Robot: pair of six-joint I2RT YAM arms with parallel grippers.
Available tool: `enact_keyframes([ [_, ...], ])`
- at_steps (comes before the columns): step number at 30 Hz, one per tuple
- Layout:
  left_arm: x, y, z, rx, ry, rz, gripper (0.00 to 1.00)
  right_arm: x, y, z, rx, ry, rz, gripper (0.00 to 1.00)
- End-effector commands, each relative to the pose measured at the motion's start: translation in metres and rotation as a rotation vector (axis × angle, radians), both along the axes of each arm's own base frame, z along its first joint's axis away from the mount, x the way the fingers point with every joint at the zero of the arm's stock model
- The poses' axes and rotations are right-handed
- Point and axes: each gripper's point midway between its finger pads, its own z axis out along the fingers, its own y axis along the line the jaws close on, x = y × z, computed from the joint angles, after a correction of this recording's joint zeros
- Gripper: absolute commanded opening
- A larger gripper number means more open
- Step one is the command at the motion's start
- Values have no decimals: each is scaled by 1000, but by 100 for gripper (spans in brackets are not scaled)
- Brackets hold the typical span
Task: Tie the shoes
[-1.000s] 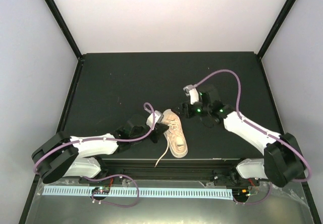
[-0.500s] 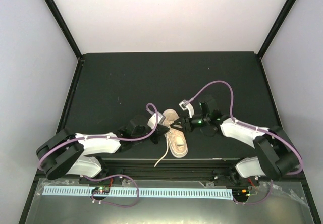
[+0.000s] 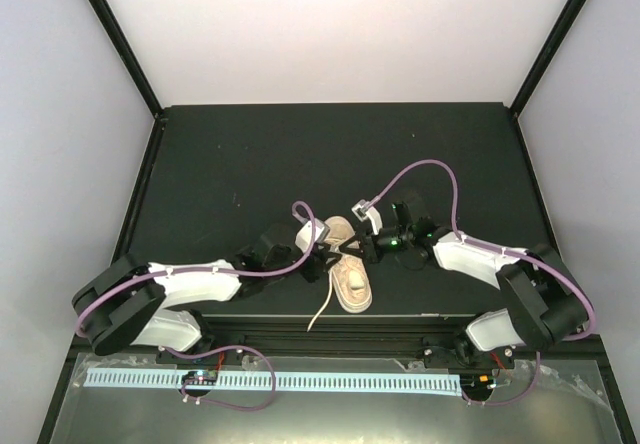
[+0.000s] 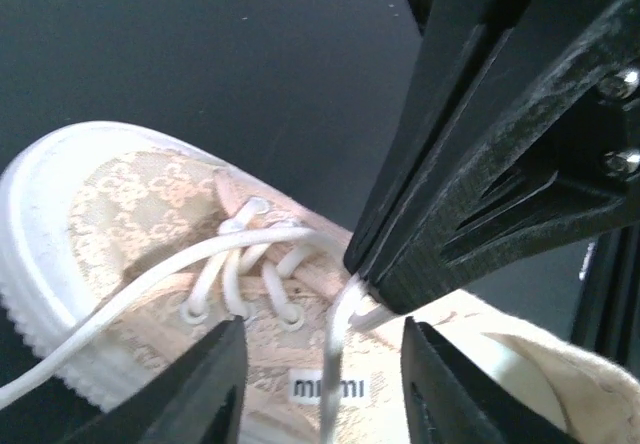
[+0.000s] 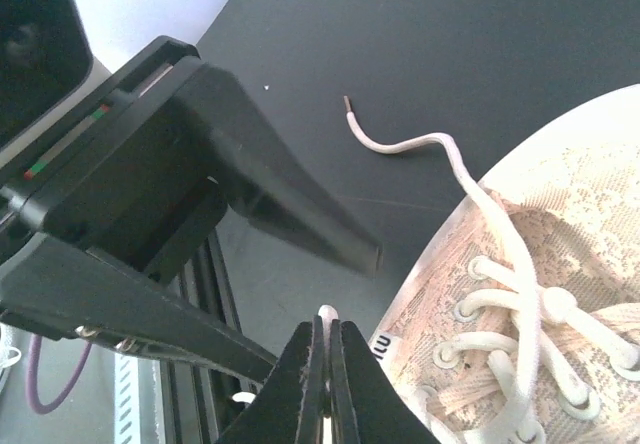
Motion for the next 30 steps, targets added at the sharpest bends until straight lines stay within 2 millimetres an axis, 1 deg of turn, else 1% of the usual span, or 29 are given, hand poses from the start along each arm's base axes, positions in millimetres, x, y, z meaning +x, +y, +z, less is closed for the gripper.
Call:
enact_keyframes([
  [1,26,24,4,69,-25,167,55,8,1,16,9,-84,-24,2],
  [2,31,37,0,103,-26,222,61,8,0,17,9,-88,-28,2],
  [4,39,56,-7,167,-20,303,67,8,0,20,14,-96,-29,2],
  [6,48,74,-18,247,-3,371,74,7,0,22,19,-97,-27,2],
  [7,52,81,-22,279,7,398,74,7,0,22,19,-96,-26,2],
  [9,57,90,-37,360,39,419,74,7,0,22,20,-95,-26,2],
  [11,60,92,-44,411,47,417,74,7,0,21,21,-95,-25,2],
  [15,66,87,-54,463,38,380,72,6,0,22,22,-97,-22,2],
  [19,75,84,-63,513,30,362,69,6,1,22,25,-97,-20,2],
  [21,78,79,-67,525,27,344,64,6,1,22,24,-93,-19,2],
  [22,79,78,-69,530,27,336,60,6,1,21,25,-92,-17,2],
  [26,79,71,-78,520,33,310,39,6,1,21,24,-90,-21,2],
  [28,78,66,-81,502,36,288,22,5,1,22,26,-89,-19,2],
  [30,79,63,-82,497,35,277,8,5,0,21,22,-86,-19,2],
])
